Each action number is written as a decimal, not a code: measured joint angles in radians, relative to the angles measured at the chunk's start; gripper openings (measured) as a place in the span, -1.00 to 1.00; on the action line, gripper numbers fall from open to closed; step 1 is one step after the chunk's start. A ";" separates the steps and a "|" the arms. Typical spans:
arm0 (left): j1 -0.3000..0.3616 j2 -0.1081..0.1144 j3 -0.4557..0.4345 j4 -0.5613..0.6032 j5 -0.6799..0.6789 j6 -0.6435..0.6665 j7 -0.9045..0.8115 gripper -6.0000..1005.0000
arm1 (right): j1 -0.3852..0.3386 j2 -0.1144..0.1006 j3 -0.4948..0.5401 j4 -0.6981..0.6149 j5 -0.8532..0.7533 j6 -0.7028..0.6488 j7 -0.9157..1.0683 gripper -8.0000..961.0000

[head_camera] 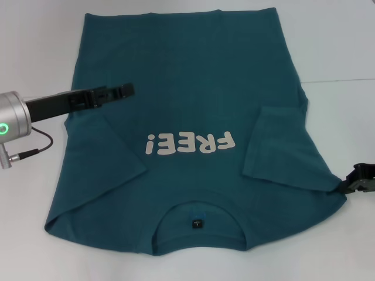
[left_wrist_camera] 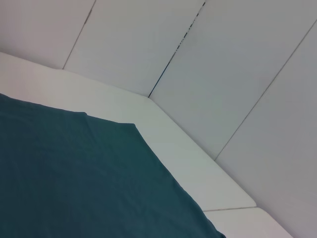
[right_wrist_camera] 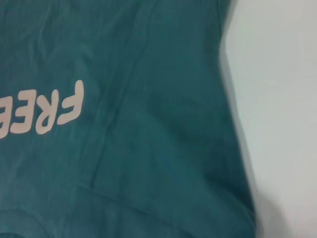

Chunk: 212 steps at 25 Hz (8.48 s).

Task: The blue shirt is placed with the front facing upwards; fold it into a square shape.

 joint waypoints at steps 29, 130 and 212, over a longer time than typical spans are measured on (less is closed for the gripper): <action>0.001 -0.003 0.001 0.002 0.000 -0.009 0.002 0.75 | 0.001 -0.009 0.015 -0.005 0.008 -0.027 0.002 -0.62; 0.038 0.141 0.001 -0.069 0.306 0.105 -0.445 0.74 | 0.031 -0.010 -0.023 0.041 0.007 0.040 0.014 -0.90; -0.004 0.132 0.065 0.018 0.652 0.234 -0.683 0.74 | 0.068 0.025 -0.024 0.042 0.011 0.029 -0.087 -0.90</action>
